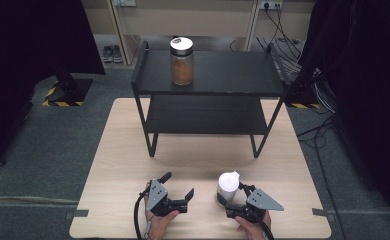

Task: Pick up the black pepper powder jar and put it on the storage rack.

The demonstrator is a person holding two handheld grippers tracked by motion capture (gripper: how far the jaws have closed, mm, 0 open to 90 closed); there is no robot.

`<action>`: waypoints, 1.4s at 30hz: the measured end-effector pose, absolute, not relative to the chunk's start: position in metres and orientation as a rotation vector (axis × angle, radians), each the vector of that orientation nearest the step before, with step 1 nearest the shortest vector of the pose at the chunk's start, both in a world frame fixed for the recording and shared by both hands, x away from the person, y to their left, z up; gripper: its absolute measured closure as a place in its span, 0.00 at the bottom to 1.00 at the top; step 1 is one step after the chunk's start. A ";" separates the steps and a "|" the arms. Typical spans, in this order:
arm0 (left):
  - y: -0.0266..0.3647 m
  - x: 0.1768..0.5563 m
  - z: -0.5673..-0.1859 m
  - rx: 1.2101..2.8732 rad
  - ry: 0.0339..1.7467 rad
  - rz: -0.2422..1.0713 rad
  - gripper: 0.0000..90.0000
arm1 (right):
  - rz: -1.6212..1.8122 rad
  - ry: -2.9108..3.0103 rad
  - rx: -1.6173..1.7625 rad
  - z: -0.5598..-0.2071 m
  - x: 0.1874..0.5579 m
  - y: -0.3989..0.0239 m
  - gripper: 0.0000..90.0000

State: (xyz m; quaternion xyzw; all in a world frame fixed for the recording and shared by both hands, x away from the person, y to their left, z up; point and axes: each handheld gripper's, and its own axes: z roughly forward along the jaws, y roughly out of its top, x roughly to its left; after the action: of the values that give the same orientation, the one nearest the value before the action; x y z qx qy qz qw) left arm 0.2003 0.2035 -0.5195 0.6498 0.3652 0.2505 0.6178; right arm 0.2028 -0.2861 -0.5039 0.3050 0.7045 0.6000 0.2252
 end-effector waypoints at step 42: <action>0.205 0.197 -0.522 1.475 0.849 0.574 0.00 | 1.655 1.914 0.811 -0.489 0.197 -0.286 0.34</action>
State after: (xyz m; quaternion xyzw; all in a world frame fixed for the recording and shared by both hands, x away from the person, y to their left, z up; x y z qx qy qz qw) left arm 0.1974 0.2052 -0.5217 0.6422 0.3697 0.2498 0.6233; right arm 0.1973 -0.2865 -0.4893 0.2964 0.6993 0.6047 0.2398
